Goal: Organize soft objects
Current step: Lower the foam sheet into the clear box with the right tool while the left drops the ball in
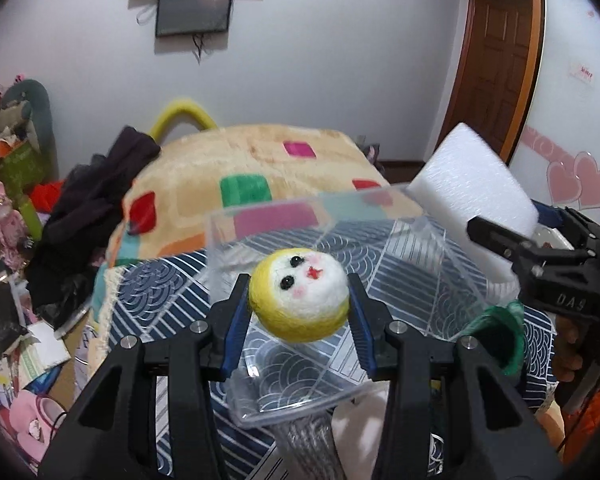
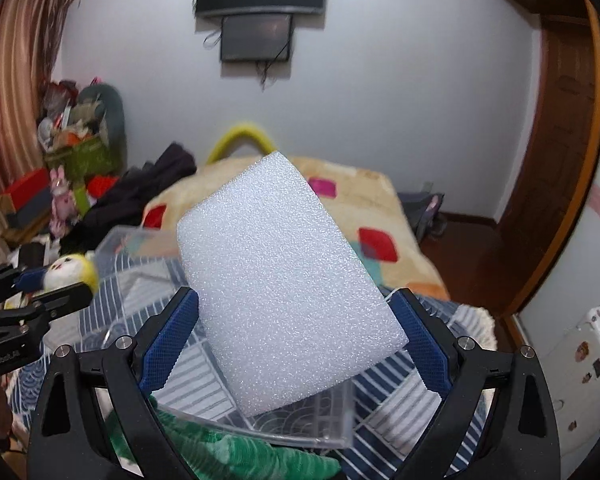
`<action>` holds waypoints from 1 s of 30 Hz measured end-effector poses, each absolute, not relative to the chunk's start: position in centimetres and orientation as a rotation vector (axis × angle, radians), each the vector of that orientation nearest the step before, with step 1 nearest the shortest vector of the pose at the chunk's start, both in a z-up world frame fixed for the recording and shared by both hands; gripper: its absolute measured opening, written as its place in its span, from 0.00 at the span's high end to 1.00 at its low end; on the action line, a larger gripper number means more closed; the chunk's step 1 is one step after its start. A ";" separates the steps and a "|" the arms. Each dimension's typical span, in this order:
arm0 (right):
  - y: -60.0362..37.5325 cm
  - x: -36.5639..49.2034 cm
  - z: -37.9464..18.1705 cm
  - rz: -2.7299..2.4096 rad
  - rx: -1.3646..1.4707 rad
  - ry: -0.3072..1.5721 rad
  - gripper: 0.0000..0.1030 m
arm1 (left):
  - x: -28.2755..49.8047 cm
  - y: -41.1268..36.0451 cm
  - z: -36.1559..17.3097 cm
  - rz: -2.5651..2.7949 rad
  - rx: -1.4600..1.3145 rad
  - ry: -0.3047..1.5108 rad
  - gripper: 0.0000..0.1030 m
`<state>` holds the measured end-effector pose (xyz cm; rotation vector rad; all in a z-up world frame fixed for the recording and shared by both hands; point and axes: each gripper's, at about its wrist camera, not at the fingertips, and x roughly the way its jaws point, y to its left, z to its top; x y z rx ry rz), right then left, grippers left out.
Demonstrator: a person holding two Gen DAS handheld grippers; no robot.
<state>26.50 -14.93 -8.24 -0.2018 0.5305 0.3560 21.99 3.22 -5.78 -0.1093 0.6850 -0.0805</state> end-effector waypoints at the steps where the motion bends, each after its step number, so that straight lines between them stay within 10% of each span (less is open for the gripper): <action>1: -15.0 27.0 -8.6 0.369 -0.207 0.551 0.07 | 22.4 3.1 -6.1 -0.083 -0.108 0.697 0.56; 11: -14.6 28.1 -9.6 0.450 -0.261 0.636 0.06 | 24.4 1.9 -8.3 -0.093 -0.070 0.757 0.56; 30: -14.6 26.5 -6.4 0.473 -0.219 0.559 0.05 | 20.2 2.3 -3.6 -0.075 -0.074 0.616 0.25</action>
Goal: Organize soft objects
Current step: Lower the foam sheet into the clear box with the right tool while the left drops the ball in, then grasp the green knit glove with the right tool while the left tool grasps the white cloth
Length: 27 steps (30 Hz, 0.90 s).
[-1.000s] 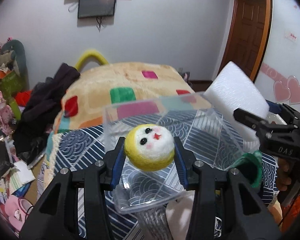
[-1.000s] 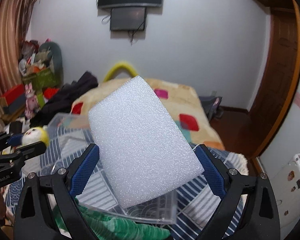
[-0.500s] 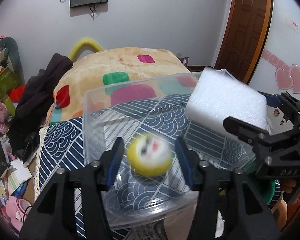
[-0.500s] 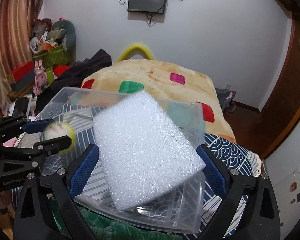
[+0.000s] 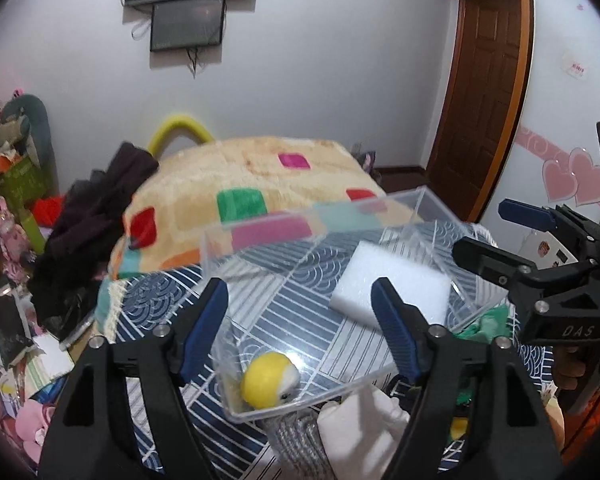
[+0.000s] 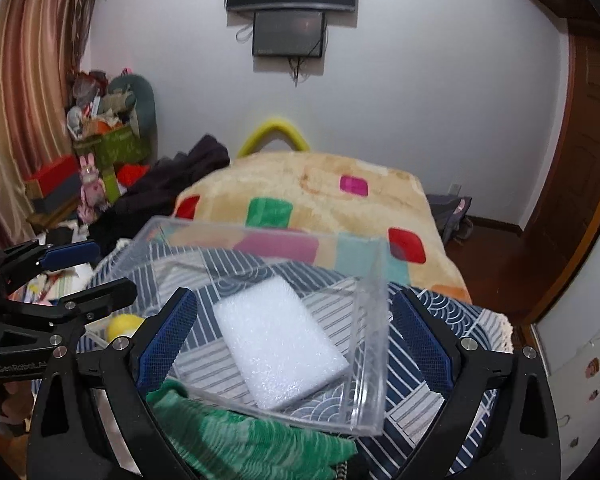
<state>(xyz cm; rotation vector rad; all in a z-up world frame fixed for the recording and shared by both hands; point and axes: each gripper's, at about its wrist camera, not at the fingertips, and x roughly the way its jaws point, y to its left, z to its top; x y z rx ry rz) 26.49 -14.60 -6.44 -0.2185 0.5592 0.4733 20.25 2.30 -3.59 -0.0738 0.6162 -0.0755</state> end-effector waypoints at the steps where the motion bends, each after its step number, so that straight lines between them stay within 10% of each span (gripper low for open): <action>1: -14.8 26.1 -6.1 0.474 -0.210 0.546 0.05 | 19.7 2.3 -3.2 -0.073 -0.072 0.601 0.23; 16: -16.0 21.2 -7.0 0.455 -0.156 0.476 0.01 | 13.3 2.8 -4.0 -0.043 -0.078 0.541 0.09; 27: -15.4 20.7 -11.1 0.431 -0.175 0.565 0.01 | 12.7 0.7 -8.0 -0.140 -0.115 0.654 0.52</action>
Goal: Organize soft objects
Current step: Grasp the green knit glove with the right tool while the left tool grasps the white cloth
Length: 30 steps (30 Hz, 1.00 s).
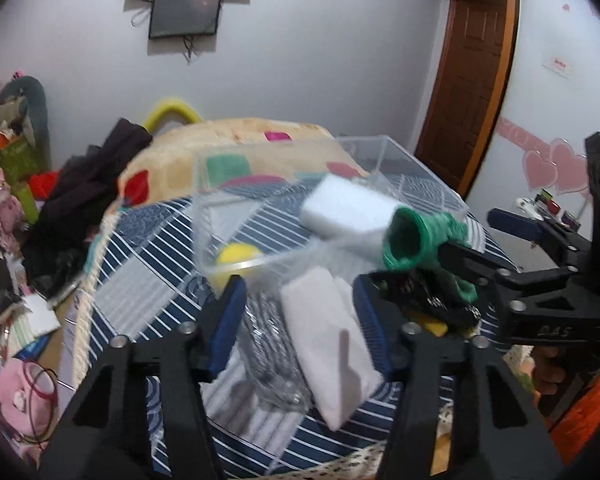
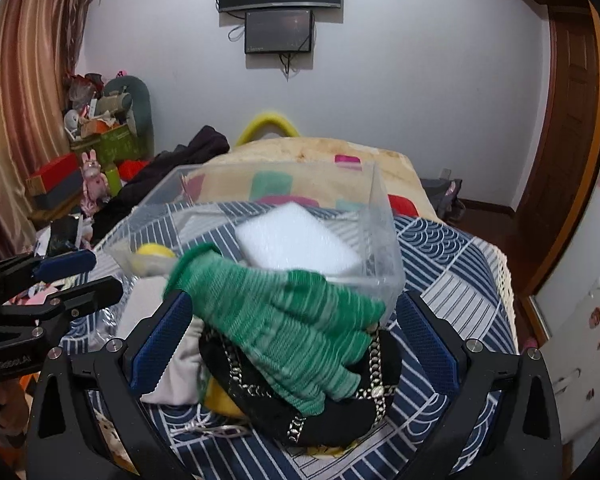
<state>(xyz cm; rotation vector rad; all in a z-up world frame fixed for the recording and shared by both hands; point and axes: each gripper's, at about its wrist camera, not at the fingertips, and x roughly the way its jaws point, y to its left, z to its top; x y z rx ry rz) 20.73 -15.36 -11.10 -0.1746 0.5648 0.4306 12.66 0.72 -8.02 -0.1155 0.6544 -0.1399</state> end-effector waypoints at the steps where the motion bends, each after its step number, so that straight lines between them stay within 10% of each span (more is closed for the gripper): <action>1: -15.4 20.7 -11.4 0.429 -0.175 0.570 0.01 | 12.6 0.4 -8.2 -0.153 -0.115 0.661 0.54; 17: -17.0 19.8 -12.8 0.503 -0.110 0.630 0.84 | 13.3 -2.2 -11.8 -0.155 -0.087 0.775 0.53; 20: -17.1 19.7 -12.6 0.505 -0.107 0.620 0.88 | 13.3 -3.2 -12.7 -0.166 -0.055 0.787 0.55; 24: -17.1 19.1 -12.2 0.499 -0.113 0.590 0.91 | 13.4 -3.6 -13.1 -0.185 -0.068 0.806 0.84; 30: -18.3 18.8 -11.2 0.494 -0.077 0.559 0.92 | 12.4 -2.3 -11.4 -0.193 -0.122 0.754 0.91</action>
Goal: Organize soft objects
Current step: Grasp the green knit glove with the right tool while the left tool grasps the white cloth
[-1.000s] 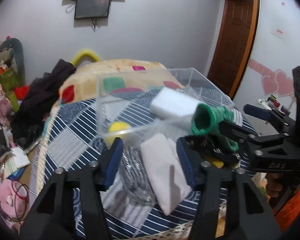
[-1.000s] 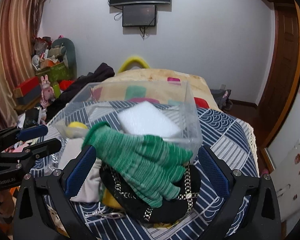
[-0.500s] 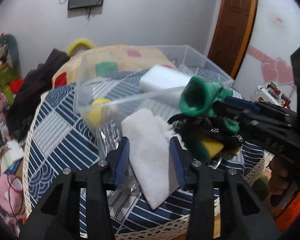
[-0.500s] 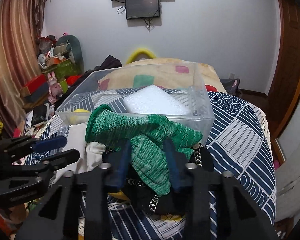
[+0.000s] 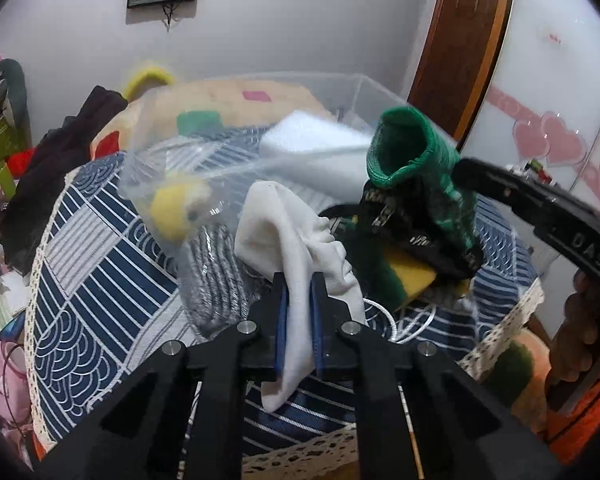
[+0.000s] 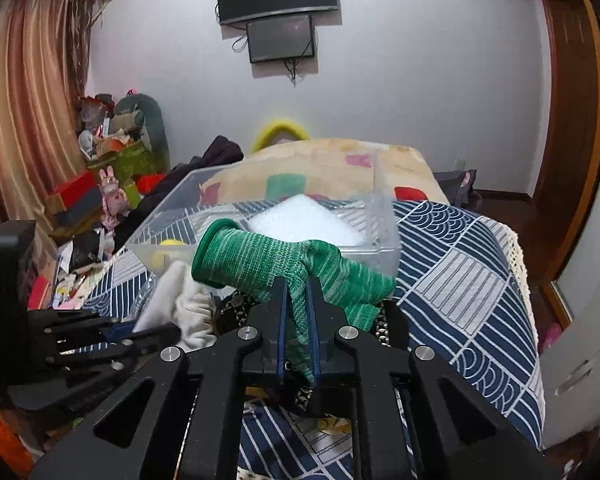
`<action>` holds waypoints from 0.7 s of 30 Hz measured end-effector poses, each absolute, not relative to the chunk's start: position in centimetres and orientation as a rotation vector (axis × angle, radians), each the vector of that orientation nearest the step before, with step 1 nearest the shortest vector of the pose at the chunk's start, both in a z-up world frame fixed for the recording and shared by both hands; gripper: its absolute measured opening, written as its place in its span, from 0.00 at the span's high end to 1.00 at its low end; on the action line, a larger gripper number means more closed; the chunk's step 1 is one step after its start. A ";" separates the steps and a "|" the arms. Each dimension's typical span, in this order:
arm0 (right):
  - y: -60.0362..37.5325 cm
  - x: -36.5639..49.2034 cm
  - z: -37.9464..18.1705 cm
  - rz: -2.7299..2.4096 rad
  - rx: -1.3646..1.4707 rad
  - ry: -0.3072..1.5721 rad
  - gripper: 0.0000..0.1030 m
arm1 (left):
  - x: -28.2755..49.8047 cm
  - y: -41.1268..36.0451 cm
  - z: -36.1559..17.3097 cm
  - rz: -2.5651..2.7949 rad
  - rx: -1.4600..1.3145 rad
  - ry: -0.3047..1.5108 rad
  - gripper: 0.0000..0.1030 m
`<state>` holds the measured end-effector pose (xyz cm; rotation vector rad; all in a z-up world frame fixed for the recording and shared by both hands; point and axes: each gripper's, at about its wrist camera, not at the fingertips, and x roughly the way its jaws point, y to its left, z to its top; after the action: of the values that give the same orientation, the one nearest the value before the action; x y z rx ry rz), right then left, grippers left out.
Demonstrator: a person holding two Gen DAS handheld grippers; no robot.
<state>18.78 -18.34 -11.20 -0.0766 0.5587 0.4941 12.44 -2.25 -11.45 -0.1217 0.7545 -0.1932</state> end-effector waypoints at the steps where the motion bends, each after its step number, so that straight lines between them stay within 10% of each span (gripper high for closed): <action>1: -18.5 18.8 -11.0 0.492 -0.071 0.553 0.92 | 12.2 -2.2 -11.1 -0.195 -0.125 0.742 0.91; 13: -19.0 18.1 -9.6 0.509 -0.069 0.518 0.91 | 10.2 0.1 -6.4 -0.166 -0.164 0.599 0.91; 17: -18.5 18.5 -10.6 0.490 -0.082 0.558 0.31 | 9.9 1.0 -5.9 -0.149 -0.179 0.583 0.91; 21: -17.9 18.8 -11.1 0.458 -0.107 0.553 0.33 | 9.7 1.6 -5.4 -0.137 -0.191 0.566 0.91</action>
<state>18.84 -17.92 -11.12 -0.1074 0.5531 0.4584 9.72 1.62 -5.44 -0.1907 0.5656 -0.1374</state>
